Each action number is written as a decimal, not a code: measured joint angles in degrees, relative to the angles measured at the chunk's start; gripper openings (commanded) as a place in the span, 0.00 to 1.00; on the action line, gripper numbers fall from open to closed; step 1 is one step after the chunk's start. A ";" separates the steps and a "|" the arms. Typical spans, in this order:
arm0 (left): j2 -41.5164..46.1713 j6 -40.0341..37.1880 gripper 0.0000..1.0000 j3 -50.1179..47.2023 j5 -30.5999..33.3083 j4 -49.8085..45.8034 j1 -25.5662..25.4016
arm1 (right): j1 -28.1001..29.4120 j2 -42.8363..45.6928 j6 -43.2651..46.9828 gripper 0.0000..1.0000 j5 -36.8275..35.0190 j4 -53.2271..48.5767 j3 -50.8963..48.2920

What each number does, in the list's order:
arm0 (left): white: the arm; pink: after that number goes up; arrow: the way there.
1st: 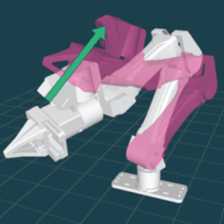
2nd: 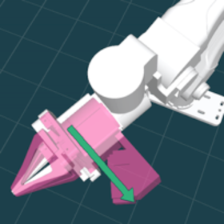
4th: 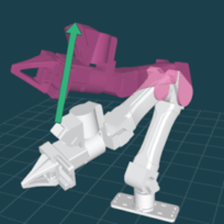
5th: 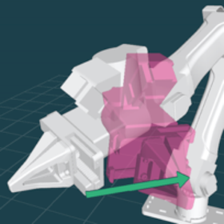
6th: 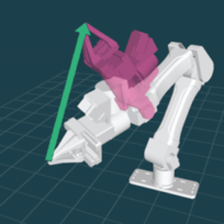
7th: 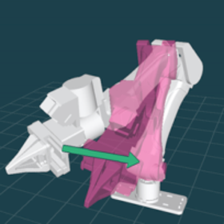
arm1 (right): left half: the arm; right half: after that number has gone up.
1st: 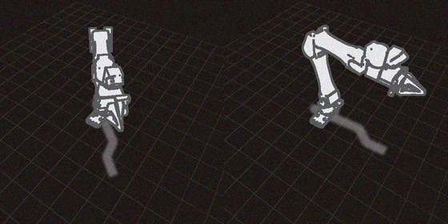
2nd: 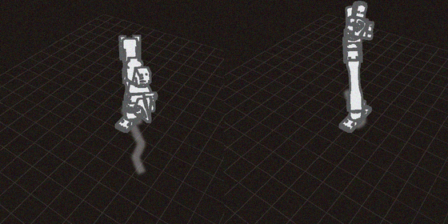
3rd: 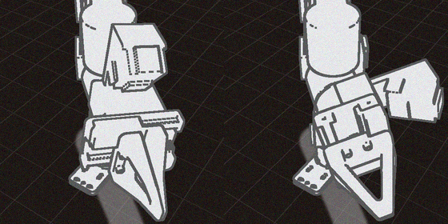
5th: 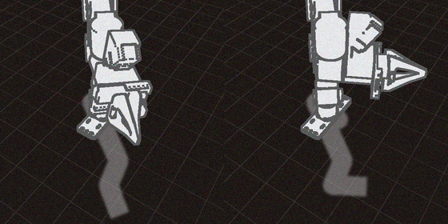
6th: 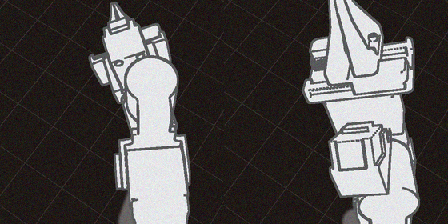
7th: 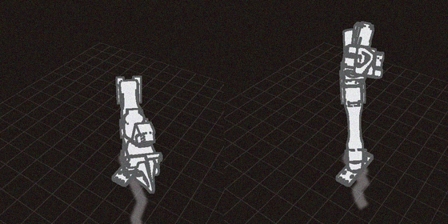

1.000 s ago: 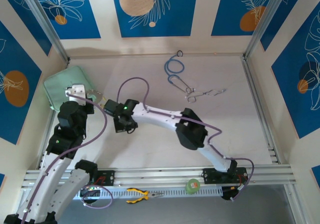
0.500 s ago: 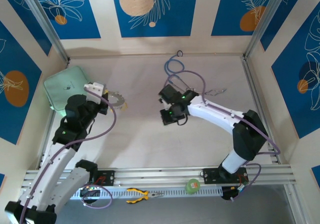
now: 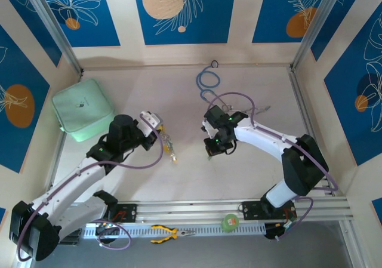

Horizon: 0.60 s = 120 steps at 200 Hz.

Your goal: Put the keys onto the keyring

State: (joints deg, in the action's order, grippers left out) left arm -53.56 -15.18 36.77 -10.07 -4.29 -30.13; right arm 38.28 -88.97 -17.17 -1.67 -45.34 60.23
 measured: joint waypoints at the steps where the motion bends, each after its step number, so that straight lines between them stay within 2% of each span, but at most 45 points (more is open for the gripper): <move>1: 0.02 0.00 0.00 -0.11 -0.07 0.07 -0.02 | 0.00 -0.09 -0.02 0.00 0.04 0.09 -0.02; 120: 2.08 -4.68 0.00 -3.43 -1.92 1.31 -0.81 | 3.02 -10.54 -1.38 0.00 1.25 5.75 0.92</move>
State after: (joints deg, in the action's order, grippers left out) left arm -51.48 -19.86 33.34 -11.99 -2.98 -30.94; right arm 41.30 -99.50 -18.55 -0.43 -39.59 61.14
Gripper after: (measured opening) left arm 0.064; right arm 0.050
